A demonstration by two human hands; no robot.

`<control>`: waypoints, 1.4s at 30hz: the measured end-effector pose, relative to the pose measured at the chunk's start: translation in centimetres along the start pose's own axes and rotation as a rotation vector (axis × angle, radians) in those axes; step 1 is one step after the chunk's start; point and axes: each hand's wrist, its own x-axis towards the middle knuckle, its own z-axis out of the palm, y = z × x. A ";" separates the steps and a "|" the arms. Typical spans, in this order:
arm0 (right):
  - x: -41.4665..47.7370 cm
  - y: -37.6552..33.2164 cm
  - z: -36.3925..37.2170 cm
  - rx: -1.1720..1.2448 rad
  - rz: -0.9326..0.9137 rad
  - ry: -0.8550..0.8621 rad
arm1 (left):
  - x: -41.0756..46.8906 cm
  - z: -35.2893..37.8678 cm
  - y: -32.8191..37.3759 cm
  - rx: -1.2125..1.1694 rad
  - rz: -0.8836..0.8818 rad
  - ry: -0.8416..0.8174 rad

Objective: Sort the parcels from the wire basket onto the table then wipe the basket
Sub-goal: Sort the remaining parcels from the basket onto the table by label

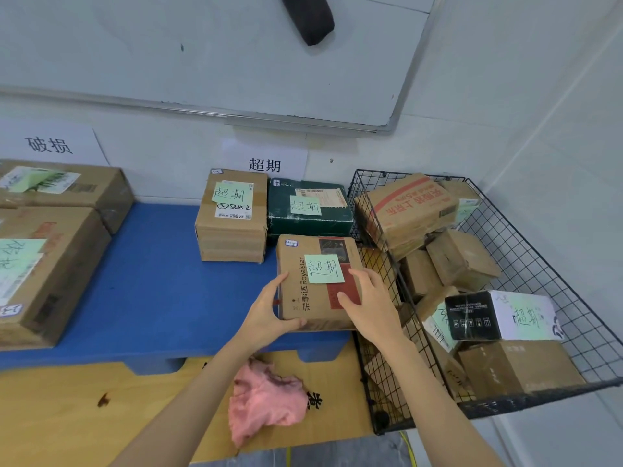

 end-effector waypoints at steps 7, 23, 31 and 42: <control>0.1 0.1 0.1 -0.030 -0.008 -0.022 | 0.5 -0.3 0.9 0.068 0.015 -0.011; -0.4 -5.0 -0.9 -0.204 -0.181 -0.039 | -3.3 -7.5 5.7 0.889 0.152 0.291; -1.2 -5.1 -9.0 -0.312 -0.239 0.070 | -3.3 -6.2 11.0 0.939 0.263 0.323; -3.0 5.5 -19.8 -0.415 -0.158 0.094 | -2.0 4.3 21.4 0.930 0.495 0.325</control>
